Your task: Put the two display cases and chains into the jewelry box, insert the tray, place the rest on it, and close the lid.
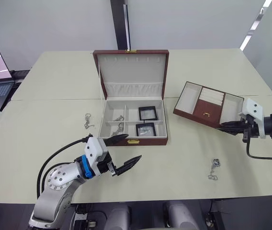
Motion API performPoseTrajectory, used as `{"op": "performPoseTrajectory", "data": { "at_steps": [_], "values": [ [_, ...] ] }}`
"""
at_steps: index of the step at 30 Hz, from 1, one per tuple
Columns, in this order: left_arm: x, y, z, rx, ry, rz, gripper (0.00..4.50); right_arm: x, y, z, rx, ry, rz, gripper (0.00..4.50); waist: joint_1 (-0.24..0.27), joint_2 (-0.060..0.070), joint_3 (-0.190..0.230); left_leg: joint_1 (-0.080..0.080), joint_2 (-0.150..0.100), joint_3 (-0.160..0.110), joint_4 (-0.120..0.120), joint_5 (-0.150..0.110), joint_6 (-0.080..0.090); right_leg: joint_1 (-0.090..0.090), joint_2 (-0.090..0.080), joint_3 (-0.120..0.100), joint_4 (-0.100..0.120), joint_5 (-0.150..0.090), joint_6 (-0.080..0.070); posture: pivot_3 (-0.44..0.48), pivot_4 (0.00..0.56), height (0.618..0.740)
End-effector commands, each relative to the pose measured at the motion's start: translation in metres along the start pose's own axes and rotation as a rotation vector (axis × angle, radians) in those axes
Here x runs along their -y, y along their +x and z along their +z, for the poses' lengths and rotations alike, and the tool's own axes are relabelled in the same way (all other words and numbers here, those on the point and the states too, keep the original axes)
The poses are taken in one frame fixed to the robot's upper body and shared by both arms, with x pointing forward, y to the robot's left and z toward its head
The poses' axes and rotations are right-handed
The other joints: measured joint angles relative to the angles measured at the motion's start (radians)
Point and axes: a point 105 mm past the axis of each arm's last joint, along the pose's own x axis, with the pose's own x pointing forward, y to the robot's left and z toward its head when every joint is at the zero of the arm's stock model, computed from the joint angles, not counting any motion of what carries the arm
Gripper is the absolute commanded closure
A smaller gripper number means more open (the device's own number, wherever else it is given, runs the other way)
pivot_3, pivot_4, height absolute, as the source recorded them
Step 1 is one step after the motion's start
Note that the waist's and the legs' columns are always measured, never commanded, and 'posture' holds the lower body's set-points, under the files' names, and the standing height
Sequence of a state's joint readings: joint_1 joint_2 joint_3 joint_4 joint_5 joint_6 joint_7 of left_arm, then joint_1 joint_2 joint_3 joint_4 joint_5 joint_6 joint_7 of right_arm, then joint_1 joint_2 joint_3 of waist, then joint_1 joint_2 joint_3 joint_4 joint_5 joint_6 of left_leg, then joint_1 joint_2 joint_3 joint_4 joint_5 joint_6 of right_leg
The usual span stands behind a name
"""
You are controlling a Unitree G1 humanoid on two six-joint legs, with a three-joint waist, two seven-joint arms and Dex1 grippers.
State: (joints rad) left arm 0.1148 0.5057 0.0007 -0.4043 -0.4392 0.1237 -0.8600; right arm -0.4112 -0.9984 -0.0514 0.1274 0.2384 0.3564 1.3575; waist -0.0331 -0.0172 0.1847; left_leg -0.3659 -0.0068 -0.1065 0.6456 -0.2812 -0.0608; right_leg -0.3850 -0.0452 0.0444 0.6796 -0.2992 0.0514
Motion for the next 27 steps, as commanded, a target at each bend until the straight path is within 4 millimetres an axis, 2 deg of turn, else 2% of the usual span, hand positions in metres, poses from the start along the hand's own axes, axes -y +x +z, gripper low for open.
{"op": "performPoseTrajectory", "data": {
  "at_steps": [1, 4, 8, 12, 22, 27],
  "values": [
    [0.003, -0.007, 0.011, 0.03, 0.025, 0.023, 0.0, -0.019, -0.012, 0.029, 0.04, -0.063, 0.031, 4.48, 0.0, 0.0, 0.0, 0.0, 0.0, 0.0, 0.0, 0.0, 0.0, 0.0, 0.0, 0.0, 0.0, 0.0, 0.0, 0.0, 0.15, 0.74],
    [0.006, -0.016, 0.009, 0.023, 0.009, 0.073, 0.0, -0.044, -0.006, 0.046, 0.063, -0.079, 0.114, 4.48, 0.001, 0.0, 0.0, -0.001, 0.0, 0.0, -0.001, 0.0, 0.0, -0.001, 0.0, 0.0, -0.001, 0.0, 0.0, 0.0, 0.15, 0.74],
    [0.006, -0.022, 0.009, 0.028, -0.014, 0.129, 0.0, -0.062, 0.0, 0.058, 0.085, -0.084, 0.185, 4.48, 0.004, 0.0, 0.0, -0.001, 0.0, -0.001, 0.0, 0.0, 0.001, 0.0, 0.0, -0.001, -0.001, 0.0, 0.0, 0.0, 0.15, 0.74],
    [0.004, -0.027, 0.008, 0.027, -0.02, 0.193, 0.0, -0.075, 0.014, 0.074, 0.123, -0.116, 0.253, 4.48, 0.003, 0.0, 0.0, 0.0, 0.0, -0.001, 0.0, 0.0, 0.001, 0.002, 0.0, -0.001, -0.001, 0.0, 0.0, 0.0, 0.15, 0.74],
    [0.004, -0.041, 0.01, 0.033, -0.042, 0.326, 0.0, -0.076, 0.061, 0.106, 0.154, -0.203, 0.285, 4.48, 0.003, 0.0, 0.0, 0.0, 0.0, -0.001, 0.0, 0.0, 0.001, 0.001, 0.0, -0.001, -0.002, 0.0, 0.0, 0.0, 0.15, 0.74],
    [0.004, -0.053, 0.003, 0.026, -0.067, 0.397, 0.0, -0.081, 0.085, 0.111, 0.087, -0.259, 0.322, 4.48, 0.003, 0.0, 0.0, -0.001, 0.0, -0.002, 0.0, 0.0, 0.001, 0.0, 0.0, -0.002, -0.002, 0.0, 0.0, 0.0, 0.15, 0.74]
  ]
}}
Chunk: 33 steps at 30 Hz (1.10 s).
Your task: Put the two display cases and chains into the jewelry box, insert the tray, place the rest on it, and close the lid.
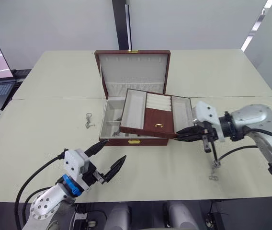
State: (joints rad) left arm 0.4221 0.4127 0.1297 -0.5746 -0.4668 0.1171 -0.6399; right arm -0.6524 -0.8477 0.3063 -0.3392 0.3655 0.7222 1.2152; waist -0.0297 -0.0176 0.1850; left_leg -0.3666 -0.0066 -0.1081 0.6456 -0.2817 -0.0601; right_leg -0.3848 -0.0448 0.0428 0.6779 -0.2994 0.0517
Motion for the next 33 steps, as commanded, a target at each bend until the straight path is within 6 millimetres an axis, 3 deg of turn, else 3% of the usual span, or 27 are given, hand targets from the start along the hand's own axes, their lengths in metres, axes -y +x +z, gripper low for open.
{"op": "performPoseTrajectory", "data": {
  "at_steps": [1, 9, 13, 33],
  "values": [
    [-0.004, -0.009, 0.008, 0.035, 0.03, 0.048, 0.0, 0.006, 0.01, 0.009, -0.017, -0.055, -0.002, 4.48, -0.002, 0.0, 0.0, 0.0, 0.0, 0.0, 0.0, 0.0, 0.0, 0.0, 0.0, 0.0, 0.0, 0.0, 0.0, 0.0, 0.15, 0.74],
    [-0.009, -0.02, 0.005, 0.045, 0.021, 0.13, 0.0, 0.021, 0.042, 0.034, -0.015, -0.1, 0.006, 4.48, -0.002, 0.0, 0.0, 0.0, 0.0, 0.0, 0.0, 0.0, 0.0, -0.001, 0.0, 0.0, 0.0, 0.0, 0.0, 0.0, 0.15, 0.74],
    [-0.01, -0.022, 0.006, 0.051, 0.029, 0.146, 0.0, 0.028, 0.052, 0.036, -0.032, -0.111, -0.011, 4.48, -0.001, 0.0, 0.0, -0.001, 0.0, 0.0, 0.0, 0.0, 0.0, -0.001, 0.0, 0.0, 0.0, 0.0, 0.0, 0.0, 0.15, 0.74],
    [-0.013, -0.017, 0.01, 0.06, 0.03, 0.173, 0.0, 0.033, 0.064, 0.032, -0.066, -0.088, -0.016, 4.48, -0.003, 0.0, 0.0, -0.001, 0.0, 0.0, -0.001, 0.0, 0.0, -0.002, 0.0, 0.0, 0.001, 0.0, 0.0, 0.0, 0.15, 0.74]
  ]
}}
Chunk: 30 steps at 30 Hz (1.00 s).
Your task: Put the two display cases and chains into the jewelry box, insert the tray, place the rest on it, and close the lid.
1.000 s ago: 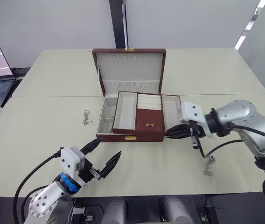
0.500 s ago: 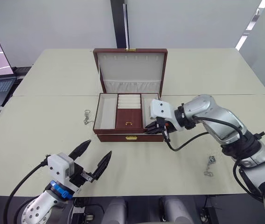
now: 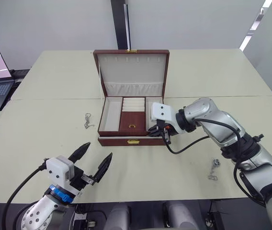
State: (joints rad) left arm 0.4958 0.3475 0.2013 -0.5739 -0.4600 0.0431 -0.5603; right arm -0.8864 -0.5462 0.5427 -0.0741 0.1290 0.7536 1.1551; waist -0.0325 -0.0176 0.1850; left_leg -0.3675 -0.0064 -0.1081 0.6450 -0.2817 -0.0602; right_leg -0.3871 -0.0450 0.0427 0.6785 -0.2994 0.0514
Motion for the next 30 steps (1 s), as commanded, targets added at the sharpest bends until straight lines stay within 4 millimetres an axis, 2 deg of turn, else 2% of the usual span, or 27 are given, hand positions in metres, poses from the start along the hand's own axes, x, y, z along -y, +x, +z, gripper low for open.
{"op": "performPoseTrajectory", "data": {
  "at_steps": [1, 3, 12, 17, 20, 23, 30],
  "values": [
    [0.004, 0.003, 0.009, 0.026, 0.017, -0.018, 0.0, 0.002, -0.006, 0.012, 0.02, -0.056, -0.016, 4.48, 0.0, 0.0, 0.0, 0.0, 0.0, 0.0, 0.0, 0.0, 0.0, 0.0, 0.0, 0.0, 0.0, 0.0, 0.0, 0.0, 0.15, 0.74],
    [0.004, 0.004, 0.009, 0.026, 0.017, -0.02, 0.0, 0.001, -0.006, 0.013, 0.027, -0.059, -0.014, 4.48, 0.0, 0.0, 0.0, 0.0, 0.0, 0.0, 0.0, 0.0, 0.0, 0.0, 0.0, 0.0, 0.0, 0.0, 0.0, 0.0, 0.15, 0.74],
    [0.002, 0.003, 0.01, 0.026, 0.017, -0.023, 0.0, 0.006, -0.022, 0.033, 0.148, -0.013, -0.014, 2.24, -0.001, 0.0, 0.0, 0.0, 0.0, 0.0, 0.0, 0.0, 0.0, 0.0, 0.0, 0.0, 0.0, 0.0, 0.0, 0.0, 0.15, 0.74],
    [0.002, 0.005, 0.009, 0.031, 0.018, -0.03, 0.0, 0.02, -0.016, 0.043, 0.247, 0.03, -0.088, 0.94, -0.001, 0.0, 0.0, 0.0, 0.0, 0.0, 0.0, 0.0, 0.0, 0.0, 0.0, 0.0, 0.0, 0.0, 0.0, 0.0, 0.15, 0.74],
    [0.001, 0.007, 0.009, 0.033, 0.018, -0.033, 0.0, 0.033, -0.012, 0.053, 0.366, 0.051, -0.157, 1.2, -0.001, 0.0, 0.0, 0.0, 0.0, 0.0, 0.0, 0.0, 0.0, 0.0, 0.0, 0.0, 0.0, 0.0, 0.0, 0.0, 0.15, 0.74],
    [0.002, 0.008, 0.009, 0.034, 0.017, -0.04, 0.0, 0.045, -0.002, 0.056, 0.446, 0.075, -0.222, 2.08, -0.001, 0.0, 0.0, 0.0, 0.0, 0.0, 0.0, 0.0, 0.0, -0.001, 0.0, 0.0, 0.0, 0.0, 0.0, 0.0, 0.15, 0.74],
    [0.0, 0.009, 0.01, 0.035, 0.016, -0.043, 0.0, 0.041, 0.022, 0.041, 0.462, 0.107, -0.2, 3.88, -0.001, 0.0, 0.0, 0.0, 0.0, 0.0, 0.0, 0.0, 0.0, -0.001, 0.0, 0.0, 0.0, 0.0, 0.0, 0.0, 0.15, 0.74]
  ]
}}
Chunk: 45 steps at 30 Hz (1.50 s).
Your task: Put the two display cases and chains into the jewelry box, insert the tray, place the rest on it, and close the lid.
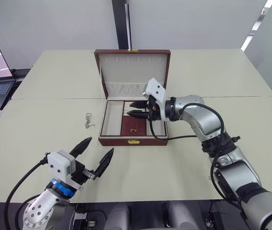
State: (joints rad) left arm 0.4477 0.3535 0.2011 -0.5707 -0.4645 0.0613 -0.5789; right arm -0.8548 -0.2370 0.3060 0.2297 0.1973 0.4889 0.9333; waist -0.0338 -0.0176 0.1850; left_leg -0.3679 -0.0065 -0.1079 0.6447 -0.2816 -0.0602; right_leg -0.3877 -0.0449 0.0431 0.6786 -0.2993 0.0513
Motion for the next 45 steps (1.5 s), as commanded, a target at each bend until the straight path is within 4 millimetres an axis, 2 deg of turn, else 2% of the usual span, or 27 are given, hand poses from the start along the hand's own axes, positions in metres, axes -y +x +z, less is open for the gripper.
{"op": "performPoseTrajectory", "data": {
  "at_steps": [1, 3, 7, 12, 14, 17, 19, 21, 26, 28, 33, 37, 38, 40, 45],
  "values": [
    [0.0, 0.001, 0.004, 0.01, 0.004, -0.009, 0.0, -0.002, 0.002, -0.001, 0.017, -0.033, 0.005, 4.09, 0.0, 0.0, 0.0, 0.0, 0.0, 0.0, 0.0, 0.0, 0.0, 0.0, 0.0, 0.0, 0.0, 0.0, 0.0, 0.0, 0.15, 0.74],
    [0.0, 0.0, 0.003, 0.006, -0.001, -0.012, 0.0, -0.004, 0.003, -0.011, -0.013, -0.029, 0.009, 4.47, -0.001, 0.0, 0.0, 0.0, 0.0, 0.0, 0.0, 0.0, 0.0, 0.0, 0.0, 0.0, 0.0, 0.0, 0.0, 0.0, 0.15, 0.74],
    [0.0, 0.001, 0.001, 0.004, -0.005, -0.016, 0.0, -0.003, 0.004, -0.027, -0.07, -0.029, 0.004, 4.47, -0.001, 0.0, 0.0, 0.0, 0.0, 0.0, 0.0, 0.0, 0.0, 0.0, 0.0, 0.0, 0.0, 0.0, 0.0, 0.0, 0.15, 0.74],
    [0.0, 0.005, 0.002, 0.007, -0.005, -0.024, 0.0, -0.002, 0.001, -0.033, -0.086, -0.022, 0.002, 4.47, -0.001, 0.0, 0.0, 0.001, 0.0, 0.0, 0.0, 0.0, 0.0, 0.0, 0.0, 0.0, 0.0, 0.0, 0.0, 0.0, 0.15, 0.74],
    [-0.001, 0.007, 0.003, 0.008, -0.005, -0.027, 0.0, 0.001, -0.001, -0.027, -0.048, -0.006, -0.005, 4.47, -0.001, 0.0, 0.0, 0.001, 0.0, 0.0, 0.0, 0.0, 0.0, 0.0, 0.0, 0.0, 0.0, 0.0, 0.0, 0.0, 0.15, 0.74],
    [-0.002, 0.008, 0.004, 0.005, -0.01, -0.03, 0.0, 0.0, -0.011, 0.001, 0.095, 0.026, 0.02, 4.47, -0.001, 0.0, 0.0, 0.0, 0.0, 0.0, 0.0, 0.0, 0.0, 0.0, 0.0, 0.0, 0.0, 0.0, 0.0, 0.0, 0.15, 0.74],
    [-0.006, 0.01, 0.005, -0.003, -0.004, -0.025, 0.0, 0.002, -0.028, 0.016, 0.174, 0.022, 0.021, 4.47, 0.001, 0.0, 0.0, 0.0, 0.0, 0.0, 0.0, 0.0, 0.0, 0.0, 0.0, 0.0, 0.0, 0.0, 0.0, 0.0, 0.15, 0.74],
    [-0.01, 0.01, 0.006, -0.009, -0.001, -0.018, 0.0, 0.004, -0.039, 0.021, 0.196, 0.02, 0.012, 4.47, 0.002, 0.0, 0.0, 0.0, 0.0, -0.001, 0.0, 0.0, 0.0, 0.0, 0.0, 0.0, 0.0, 0.0, 0.0, 0.0, 0.15, 0.74],
    [-0.028, 0.012, 0.012, -0.041, 0.01, -0.03, 0.0, 0.013, -0.084, 0.001, 0.124, 0.04, -0.033, 3.43, 0.003, 0.0, 0.0, 0.0, 0.0, -0.001, 0.0, 0.0, 0.0, 0.001, 0.0, -0.001, 0.0, 0.0, 0.0, 0.0, 0.15, 0.74],
    [-0.044, 0.009, 0.014, -0.085, 0.03, -0.04, 0.0, 0.019, -0.114, -0.009, 0.095, 0.069, -0.08, 2.91, 0.003, 0.0, 0.0, 0.0, 0.0, -0.001, 0.0, 0.0, 0.0, 0.0, 0.0, -0.001, 0.0, 0.0, 0.0, 0.0, 0.15, 0.74],
    [-0.085, 0.0, 0.021, -0.187, 0.084, -0.029, 0.0, 0.023, -0.175, -0.032, 0.026, 0.114, -0.205, 1.54, 0.002, 0.0, 0.0, 0.0, 0.0, 0.0, 0.0, 0.0, 0.0, 0.0, 0.0, -0.001, 0.0, 0.0, 0.0, 0.0, 0.15, 0.74],
    [-0.112, -0.004, 0.031, -0.218, 0.106, -0.003, 0.0, 0.023, -0.214, -0.05, -0.001, 0.152, -0.333, 0.23, -0.003, 0.0, 0.0, 0.0, 0.001, 0.0, 0.0, 0.0, 0.0, 0.0, 0.001, 0.0, 0.0, 0.0, 0.0, 0.0, 0.15, 0.74],
    [-0.115, -0.005, 0.032, -0.224, 0.108, -0.002, 0.0, 0.023, -0.219, -0.053, -0.002, 0.158, -0.352, 0.03, -0.003, 0.0, 0.0, 0.0, 0.001, 0.0, 0.0, 0.0, 0.0, 0.001, 0.001, 0.0, 0.0, 0.0, 0.0, 0.0, 0.15, 0.74],
    [-0.125, -0.008, 0.033, -0.246, 0.116, 0.01, 0.0, 0.022, -0.233, -0.063, -0.016, 0.175, -0.399, 0.03, -0.003, 0.0, 0.0, 0.0, 0.001, 0.001, -0.001, 0.0, 0.0, 0.0, 0.001, 0.001, 0.0, 0.0, 0.0, 0.0, 0.15, 0.74],
    [-0.165, -0.023, 0.038, -0.289, 0.146, 0.09, 0.0, 0.02, -0.266, -0.096, -0.105, 0.188, -0.522, 0.03, 0.0, 0.0, 0.0, 0.001, 0.001, 0.001, -0.001, 0.0, 0.0, 0.001, 0.001, 0.0, 0.0, 0.0, 0.0, 0.0, 0.15, 0.74]
  ]
}}
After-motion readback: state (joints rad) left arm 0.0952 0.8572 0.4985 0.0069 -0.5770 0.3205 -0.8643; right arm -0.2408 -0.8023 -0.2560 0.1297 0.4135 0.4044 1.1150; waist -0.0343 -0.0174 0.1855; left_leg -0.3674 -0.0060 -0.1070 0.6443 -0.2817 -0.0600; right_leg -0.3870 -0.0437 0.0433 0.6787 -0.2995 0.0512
